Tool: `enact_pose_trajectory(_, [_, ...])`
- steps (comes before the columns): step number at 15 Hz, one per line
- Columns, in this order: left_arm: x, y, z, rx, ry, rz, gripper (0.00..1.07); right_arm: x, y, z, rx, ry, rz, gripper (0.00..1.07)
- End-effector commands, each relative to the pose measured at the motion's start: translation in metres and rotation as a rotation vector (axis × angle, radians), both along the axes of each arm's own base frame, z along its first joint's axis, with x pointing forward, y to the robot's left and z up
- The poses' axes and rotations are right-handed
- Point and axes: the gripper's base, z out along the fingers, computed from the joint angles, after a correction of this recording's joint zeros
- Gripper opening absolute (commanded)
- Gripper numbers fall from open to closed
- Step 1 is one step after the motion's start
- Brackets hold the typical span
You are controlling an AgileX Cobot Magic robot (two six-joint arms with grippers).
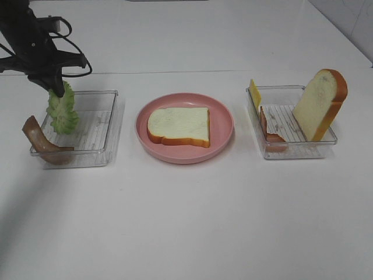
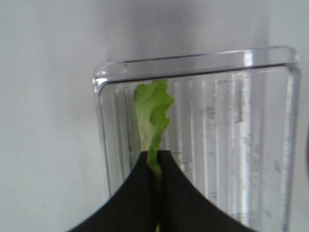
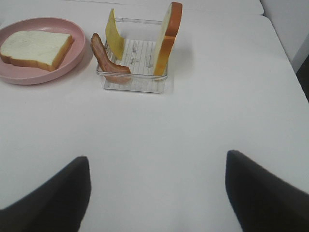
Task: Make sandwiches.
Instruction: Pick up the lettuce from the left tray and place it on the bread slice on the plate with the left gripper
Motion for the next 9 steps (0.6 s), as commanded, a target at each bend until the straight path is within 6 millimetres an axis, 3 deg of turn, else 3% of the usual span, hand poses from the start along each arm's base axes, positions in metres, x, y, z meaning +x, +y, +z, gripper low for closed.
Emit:
enact_pose_trajectory(1, [0.0,-0.008,0.037,-0.101,-0.09,-0.012,0.0,-0.001,0.0,0.0,-0.002,-0.018,0.004,0.74])
enact_pose_trajectory(4, [-0.001,-0.026,0.065,-0.314,-0.166,-0.067,0.0,-0.001,0.0,0.0,-0.002,-0.018,0.004,0.74])
enact_pose_trajectory(5, [-0.001,-0.03,0.067,-0.365,-0.169,-0.072,0.0,-0.001,0.0,0.0,-0.002,-0.018,0.004,0.74])
enact_pose_trajectory(6, [-0.001,-0.046,0.072,-0.52,-0.184,-0.105,0.0,-0.001,0.0,0.0,-0.002,-0.018,0.004,0.74])
enact_pose_trajectory(9, [-0.004,-0.082,0.071,-0.68,-0.174,-0.169,0.0,-0.001,0.0,0.0,-0.002,-0.018,0.004,0.74])
